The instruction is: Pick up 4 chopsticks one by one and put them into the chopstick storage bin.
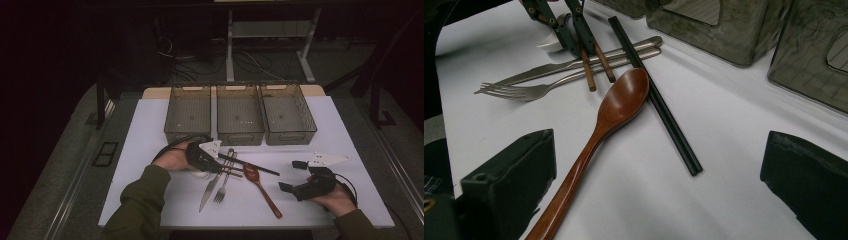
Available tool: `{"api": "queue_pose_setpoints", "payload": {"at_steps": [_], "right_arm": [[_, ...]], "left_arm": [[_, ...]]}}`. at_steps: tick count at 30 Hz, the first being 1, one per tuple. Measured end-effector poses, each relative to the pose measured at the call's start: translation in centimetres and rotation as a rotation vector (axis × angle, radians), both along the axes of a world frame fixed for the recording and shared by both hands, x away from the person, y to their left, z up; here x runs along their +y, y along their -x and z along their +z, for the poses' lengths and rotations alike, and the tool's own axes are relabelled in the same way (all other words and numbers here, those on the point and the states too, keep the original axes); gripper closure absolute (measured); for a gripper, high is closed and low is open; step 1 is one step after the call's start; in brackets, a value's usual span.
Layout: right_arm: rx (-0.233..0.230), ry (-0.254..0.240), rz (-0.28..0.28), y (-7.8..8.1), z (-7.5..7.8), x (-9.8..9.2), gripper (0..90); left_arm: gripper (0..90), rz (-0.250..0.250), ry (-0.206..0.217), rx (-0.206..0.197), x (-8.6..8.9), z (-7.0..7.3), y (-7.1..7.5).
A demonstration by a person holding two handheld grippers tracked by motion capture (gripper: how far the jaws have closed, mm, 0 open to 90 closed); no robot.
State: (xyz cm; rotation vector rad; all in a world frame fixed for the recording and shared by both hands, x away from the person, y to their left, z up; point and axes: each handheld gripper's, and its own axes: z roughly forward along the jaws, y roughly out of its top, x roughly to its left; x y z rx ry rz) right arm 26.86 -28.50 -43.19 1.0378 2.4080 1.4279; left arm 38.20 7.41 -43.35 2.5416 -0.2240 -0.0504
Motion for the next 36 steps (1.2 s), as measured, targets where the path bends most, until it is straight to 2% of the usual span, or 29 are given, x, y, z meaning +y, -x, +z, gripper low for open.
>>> {"api": "queue_pose_setpoints", "payload": {"at_steps": [12,26,29,36], "right_arm": [[0.0,0.001,0.002,0.0,0.0,0.0,1.0],[0.0,0.002,0.002,0.0,0.0,0.0,1.0],[0.0,0.002,0.002,0.0,0.0,0.0,1.0],[-0.001,0.002,0.002,0.0,0.0,0.0,1.0]], "left_arm": [[82.4,-0.017,0.006,0.003,0.0,-0.1,0.0],[83.4,-0.03,-0.001,-0.006,-0.1,0.1,0.1],[83.5,-0.04,-0.003,-0.016,-0.3,0.3,0.1],[83.6,-0.027,-0.001,-0.025,-0.5,1.1,0.0]]}}
